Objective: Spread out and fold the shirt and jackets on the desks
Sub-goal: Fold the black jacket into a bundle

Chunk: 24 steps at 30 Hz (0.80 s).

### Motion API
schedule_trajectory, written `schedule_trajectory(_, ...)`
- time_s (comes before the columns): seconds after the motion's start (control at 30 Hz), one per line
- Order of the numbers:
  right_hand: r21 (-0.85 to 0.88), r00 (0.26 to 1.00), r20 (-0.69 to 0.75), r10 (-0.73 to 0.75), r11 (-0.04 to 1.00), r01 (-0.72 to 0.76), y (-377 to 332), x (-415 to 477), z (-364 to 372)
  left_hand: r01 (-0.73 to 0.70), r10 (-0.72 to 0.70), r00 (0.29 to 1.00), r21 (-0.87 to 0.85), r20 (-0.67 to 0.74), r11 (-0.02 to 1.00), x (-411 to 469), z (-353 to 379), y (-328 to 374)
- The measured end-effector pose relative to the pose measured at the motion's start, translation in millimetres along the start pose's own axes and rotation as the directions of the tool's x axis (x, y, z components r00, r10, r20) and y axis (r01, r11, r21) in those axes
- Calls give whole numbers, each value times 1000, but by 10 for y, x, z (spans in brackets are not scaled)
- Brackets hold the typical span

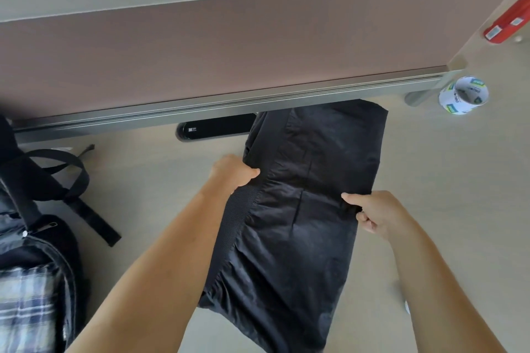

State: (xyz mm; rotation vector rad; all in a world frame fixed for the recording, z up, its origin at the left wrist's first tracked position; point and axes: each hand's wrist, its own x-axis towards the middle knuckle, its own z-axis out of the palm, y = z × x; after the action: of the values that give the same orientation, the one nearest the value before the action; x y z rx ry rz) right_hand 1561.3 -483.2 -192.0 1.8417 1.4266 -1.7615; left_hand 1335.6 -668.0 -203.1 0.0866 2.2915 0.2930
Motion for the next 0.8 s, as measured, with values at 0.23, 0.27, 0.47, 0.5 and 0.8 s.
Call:
schedule_trajectory(0.23, -827, 920, -169, -354, 559, 63, 4, -99, 50, -19, 29, 998, 187, -47, 982, -124, -70, 86)
schedule_trajectory(0.27, -871, 896, -186, -404, 490, 40, -8, -157, 56, -1, 1, 1000, -8, 17, 1000, -99, -73, 100)
schedule_trajectory(0.47, -67, 994, 56, 90, 994, -86, -98, -274, 192, 309, -75, 933, -679, 351, 666, -236, -55, 91)
schedule_trajectory(0.5, 154, 988, 89, 129, 978, -141, -106, -228, 203, 299, -61, 939, -720, 338, 626, -253, -15, 104)
schedule_trajectory(0.8, 537, 967, 182, 176, 807, -248, -23, -155, 305, 190, -98, 979, -640, 176, 744, -235, 278, 97)
